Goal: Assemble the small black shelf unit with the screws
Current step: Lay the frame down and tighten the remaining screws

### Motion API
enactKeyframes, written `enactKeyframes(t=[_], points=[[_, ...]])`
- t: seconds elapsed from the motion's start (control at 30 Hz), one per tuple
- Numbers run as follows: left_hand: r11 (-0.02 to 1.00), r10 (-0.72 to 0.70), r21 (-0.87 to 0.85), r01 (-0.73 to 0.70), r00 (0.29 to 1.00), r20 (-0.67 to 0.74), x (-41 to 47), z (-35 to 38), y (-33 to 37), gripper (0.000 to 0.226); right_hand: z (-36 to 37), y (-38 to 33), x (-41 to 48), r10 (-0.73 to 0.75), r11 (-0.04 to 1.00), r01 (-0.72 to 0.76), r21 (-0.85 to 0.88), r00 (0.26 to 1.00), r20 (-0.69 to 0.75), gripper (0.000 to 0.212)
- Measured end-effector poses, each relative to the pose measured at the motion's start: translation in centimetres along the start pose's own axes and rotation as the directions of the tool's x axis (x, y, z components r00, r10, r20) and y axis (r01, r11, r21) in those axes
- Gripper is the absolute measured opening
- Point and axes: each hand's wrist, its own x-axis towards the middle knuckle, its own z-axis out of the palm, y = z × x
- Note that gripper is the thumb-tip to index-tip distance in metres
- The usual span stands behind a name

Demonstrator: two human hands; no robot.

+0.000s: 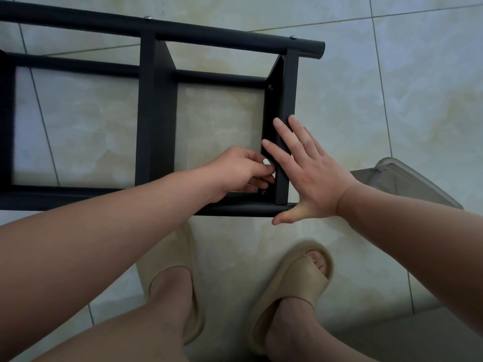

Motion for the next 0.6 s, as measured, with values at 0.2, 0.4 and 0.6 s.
enactKeyframes(t=[0.2,0.4,0.6], points=[[1.000,0.006,0.014,-0.006,1.000,-0.001,-0.26,-0.30,-0.01,0.009,0.00,0.04,0.03,0.002,1.000,-0.002,0.002,1.000,0.002,0.133],[1.000,0.002,0.021,-0.002,1.000,0.011,-0.34,-0.09,0.11,0.014,-0.08,0.01,0.01,0.000,1.000,0.000,0.003,1.000,-0.001,0.132],[0.995,-0.073,-0.065,0.073,0.997,0.010,-0.22,0.08,-0.07,0.011,-0.15,-0.01,0.01,0.002,1.000,-0.002,0.007,1.000,0.000,0.132]])
